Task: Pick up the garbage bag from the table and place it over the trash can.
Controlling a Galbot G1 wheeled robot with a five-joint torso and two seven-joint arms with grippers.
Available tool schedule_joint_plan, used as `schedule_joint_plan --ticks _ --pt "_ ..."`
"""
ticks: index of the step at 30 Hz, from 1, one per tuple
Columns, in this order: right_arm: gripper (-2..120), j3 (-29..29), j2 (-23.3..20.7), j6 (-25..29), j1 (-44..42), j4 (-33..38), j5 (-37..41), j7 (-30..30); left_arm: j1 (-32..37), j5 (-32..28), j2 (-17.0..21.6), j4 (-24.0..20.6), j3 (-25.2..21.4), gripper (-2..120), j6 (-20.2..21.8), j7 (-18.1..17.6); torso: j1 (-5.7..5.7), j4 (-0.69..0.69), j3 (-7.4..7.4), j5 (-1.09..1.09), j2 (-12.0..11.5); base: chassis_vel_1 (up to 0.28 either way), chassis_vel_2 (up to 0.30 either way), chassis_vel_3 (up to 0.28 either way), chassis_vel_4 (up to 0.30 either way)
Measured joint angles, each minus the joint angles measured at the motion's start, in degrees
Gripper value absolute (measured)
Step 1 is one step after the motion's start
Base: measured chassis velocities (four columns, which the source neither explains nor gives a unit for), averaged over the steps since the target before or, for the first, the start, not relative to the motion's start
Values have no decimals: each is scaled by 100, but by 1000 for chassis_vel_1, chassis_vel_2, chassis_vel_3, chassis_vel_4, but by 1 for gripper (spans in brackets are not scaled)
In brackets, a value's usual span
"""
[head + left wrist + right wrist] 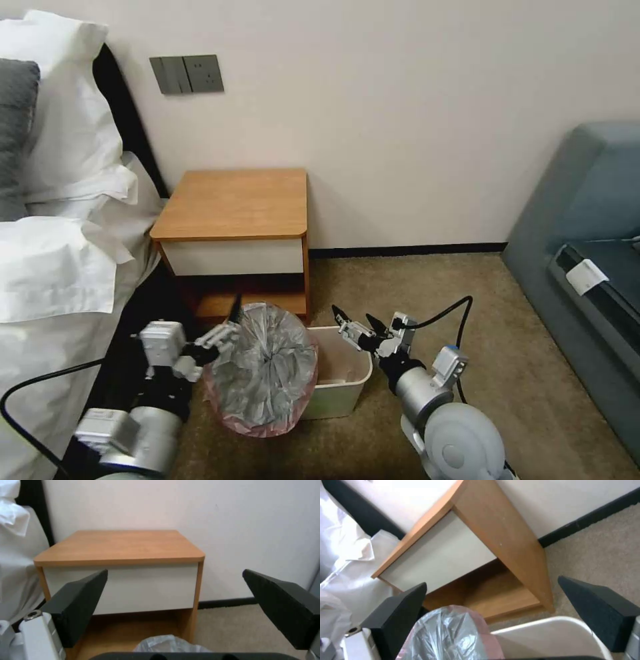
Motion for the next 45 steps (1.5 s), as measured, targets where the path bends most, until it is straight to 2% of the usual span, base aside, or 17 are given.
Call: schedule_joint_plan --ticks 2,3,7,19,25,32,35,38,41,45 --pt "100 29 10 9 -14 12 -62 -12 -31 74 14 64 97 100 -2 -94 0 2 0 4 0 0 0 0 0" --pt "100 54 24 29 -23 12 -133 -41 -83 137 37 184 289 100 2 -195 0 0 0 -3 0 0 0 0 0" --pt "100 190 87 80 -29 30 -276 -117 -137 180 109 329 410 100 -9 -383 0 0 0 0 0 0 0 0 0" --pt "100 391 216 138 -41 85 -489 -226 -153 201 140 444 445 100 -4 -472 0 0 0 0 0 0 0 0 0" --pt "100 440 259 158 -108 113 -549 -242 -221 189 205 657 422 100 25 -554 0 0 0 0 0 0 0 0 0" --pt "100 461 275 207 -150 136 -640 -239 -278 121 214 872 610 100 422 -799 0 0 0 0 0 0 0 0 0" --pt "100 462 281 231 -172 136 -682 -236 -319 -84 214 921 673 100 625 -912 0 0 0 0 0 0 0 0 0" --pt "100 459 298 272 -185 106 -731 -230 -369 -391 206 963 729 100 987 -1210 0 0 0 0 0 0 0 0 0" --pt "100 446 314 299 -187 94 -757 -222 -406 -562 202 1012 738 100 1164 -1353 0 0 0 1 0 0 0 0 0" --pt "100 417 337 336 -197 69 -811 -216 -469 -639 201 1143 752 97 1226 -1375 0 0 0 0 0 0 0 0 0"
